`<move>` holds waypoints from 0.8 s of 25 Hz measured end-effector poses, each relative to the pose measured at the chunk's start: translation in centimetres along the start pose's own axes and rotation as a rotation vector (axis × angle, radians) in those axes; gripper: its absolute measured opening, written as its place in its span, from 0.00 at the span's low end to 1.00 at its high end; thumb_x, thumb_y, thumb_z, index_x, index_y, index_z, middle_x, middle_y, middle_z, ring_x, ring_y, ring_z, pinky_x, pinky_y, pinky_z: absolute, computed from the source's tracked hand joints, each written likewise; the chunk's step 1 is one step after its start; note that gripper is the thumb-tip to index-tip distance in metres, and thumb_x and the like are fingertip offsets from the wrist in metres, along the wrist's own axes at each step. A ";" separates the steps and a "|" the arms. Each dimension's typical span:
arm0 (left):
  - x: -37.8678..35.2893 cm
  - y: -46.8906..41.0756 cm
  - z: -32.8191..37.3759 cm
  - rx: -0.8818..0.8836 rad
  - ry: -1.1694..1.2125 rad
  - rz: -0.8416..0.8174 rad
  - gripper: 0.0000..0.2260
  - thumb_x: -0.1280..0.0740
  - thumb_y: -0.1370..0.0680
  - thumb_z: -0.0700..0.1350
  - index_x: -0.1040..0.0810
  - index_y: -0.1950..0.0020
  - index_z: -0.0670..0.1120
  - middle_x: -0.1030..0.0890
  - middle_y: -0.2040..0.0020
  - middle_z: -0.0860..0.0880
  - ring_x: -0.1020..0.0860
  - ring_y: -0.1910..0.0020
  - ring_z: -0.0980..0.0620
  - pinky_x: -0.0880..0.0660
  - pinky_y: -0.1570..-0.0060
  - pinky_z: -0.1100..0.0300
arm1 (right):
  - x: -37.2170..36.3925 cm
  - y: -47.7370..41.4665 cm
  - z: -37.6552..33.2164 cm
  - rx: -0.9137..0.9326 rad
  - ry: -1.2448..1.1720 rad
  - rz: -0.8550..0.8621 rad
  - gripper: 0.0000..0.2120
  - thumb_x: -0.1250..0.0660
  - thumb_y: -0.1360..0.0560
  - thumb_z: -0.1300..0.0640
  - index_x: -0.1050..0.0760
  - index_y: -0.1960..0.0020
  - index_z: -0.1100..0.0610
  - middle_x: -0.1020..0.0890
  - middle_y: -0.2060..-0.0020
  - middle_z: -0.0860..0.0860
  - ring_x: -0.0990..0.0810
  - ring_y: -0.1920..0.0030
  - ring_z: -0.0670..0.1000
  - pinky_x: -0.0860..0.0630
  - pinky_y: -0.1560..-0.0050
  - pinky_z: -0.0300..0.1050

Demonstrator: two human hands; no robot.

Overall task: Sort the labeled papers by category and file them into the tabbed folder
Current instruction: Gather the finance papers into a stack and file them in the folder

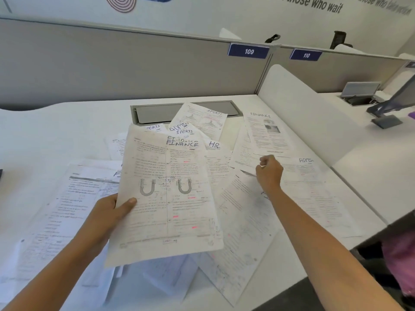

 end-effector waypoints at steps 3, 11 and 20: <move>-0.7 -1.2 0.2 0.017 -0.020 0.019 0.07 0.33 0.22 0.45 0.19 0.51 0.42 0.15 0.56 0.45 0.17 0.57 0.43 0.22 0.56 0.52 | -0.4 -4.8 1.0 0.003 0.160 -0.021 0.13 0.33 0.29 0.68 0.26 0.44 0.64 0.22 0.45 0.61 0.25 0.43 0.58 0.32 0.51 0.41; -1.6 -3.5 0.0 0.089 0.020 0.033 0.06 0.33 0.23 0.45 0.18 0.53 0.43 0.14 0.61 0.48 0.16 0.60 0.46 0.22 0.60 0.54 | -4.3 -11.5 2.0 -0.053 0.470 -0.331 0.34 0.28 0.31 0.47 0.35 0.34 0.65 0.28 0.38 0.60 0.31 0.35 0.61 0.31 0.36 0.54; -1.1 -4.1 -1.3 0.133 0.024 0.049 0.07 0.33 0.23 0.45 0.19 0.52 0.43 0.14 0.58 0.47 0.16 0.58 0.43 0.21 0.52 0.46 | -4.0 -11.2 1.1 0.120 0.688 -0.075 0.14 0.41 0.24 0.70 0.33 0.38 0.67 0.24 0.46 0.67 0.23 0.45 0.66 0.26 0.46 0.55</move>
Point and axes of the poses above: each hand's wrist, its own y-axis away from the middle knuckle, its own x-axis out of the back of the hand, z = x × y, the point moved 5 cm from there along -y, towards the middle knuckle
